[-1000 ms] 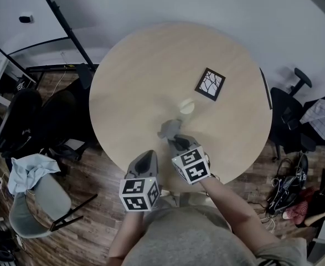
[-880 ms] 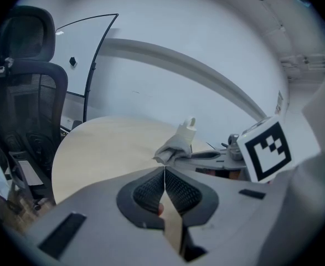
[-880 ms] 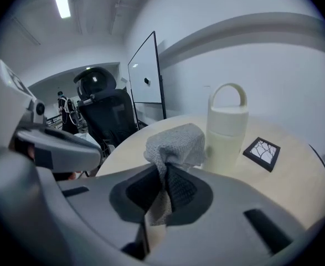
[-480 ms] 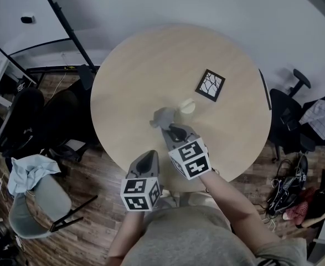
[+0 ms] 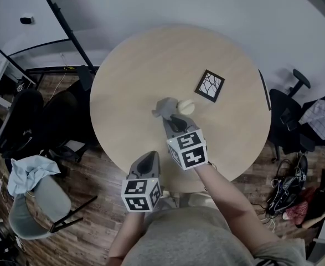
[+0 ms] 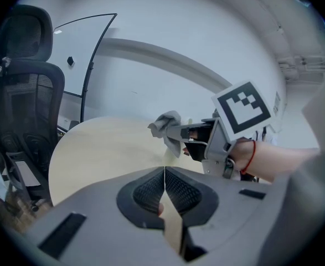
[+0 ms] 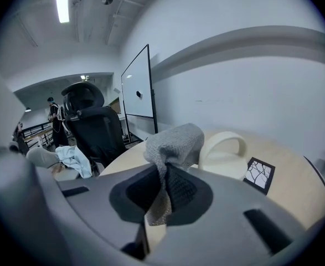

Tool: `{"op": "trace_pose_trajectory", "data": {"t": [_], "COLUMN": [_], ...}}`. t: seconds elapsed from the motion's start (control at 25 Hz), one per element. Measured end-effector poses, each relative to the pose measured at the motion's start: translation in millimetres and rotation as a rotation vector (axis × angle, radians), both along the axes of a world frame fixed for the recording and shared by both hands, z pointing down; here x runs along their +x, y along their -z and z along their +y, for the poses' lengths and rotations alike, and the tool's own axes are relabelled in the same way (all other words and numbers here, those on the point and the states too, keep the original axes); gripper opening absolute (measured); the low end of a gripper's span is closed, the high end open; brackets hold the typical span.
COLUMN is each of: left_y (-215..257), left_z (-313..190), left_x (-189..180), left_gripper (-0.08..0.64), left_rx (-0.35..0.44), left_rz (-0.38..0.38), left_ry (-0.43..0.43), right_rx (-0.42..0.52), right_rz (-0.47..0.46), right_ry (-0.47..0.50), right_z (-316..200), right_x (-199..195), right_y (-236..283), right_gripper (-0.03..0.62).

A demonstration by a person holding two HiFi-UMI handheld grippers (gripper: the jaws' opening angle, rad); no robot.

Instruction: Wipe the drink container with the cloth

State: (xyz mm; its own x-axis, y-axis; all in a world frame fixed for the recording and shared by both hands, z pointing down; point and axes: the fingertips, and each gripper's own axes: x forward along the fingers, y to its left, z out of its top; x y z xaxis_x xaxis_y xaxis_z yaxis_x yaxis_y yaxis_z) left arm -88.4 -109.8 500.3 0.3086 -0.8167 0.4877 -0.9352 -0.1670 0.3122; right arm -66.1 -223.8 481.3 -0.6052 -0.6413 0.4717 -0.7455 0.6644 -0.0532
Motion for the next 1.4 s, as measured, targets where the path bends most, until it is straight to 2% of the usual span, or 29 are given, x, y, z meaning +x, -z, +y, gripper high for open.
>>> {"op": "trace_pose_trajectory", "data": {"t": [0.84, 1.4], "left_y": [-3, -9], "left_z": [1, 2], "left_x": [5, 9], "left_gripper": [0.003, 0.003], "left_rx": [-0.013, -0.032], "left_rz": [0.002, -0.002], "left_ry": [0.0, 0.003], "right_rx": [-0.197, -0.285], "right_rz": [0.012, 0.127], "right_ry": [-0.108, -0.097], "right_z": [3, 7], "right_x": [25, 38], "right_y": [-68, -123], "right_gripper": [0.012, 0.012]}}
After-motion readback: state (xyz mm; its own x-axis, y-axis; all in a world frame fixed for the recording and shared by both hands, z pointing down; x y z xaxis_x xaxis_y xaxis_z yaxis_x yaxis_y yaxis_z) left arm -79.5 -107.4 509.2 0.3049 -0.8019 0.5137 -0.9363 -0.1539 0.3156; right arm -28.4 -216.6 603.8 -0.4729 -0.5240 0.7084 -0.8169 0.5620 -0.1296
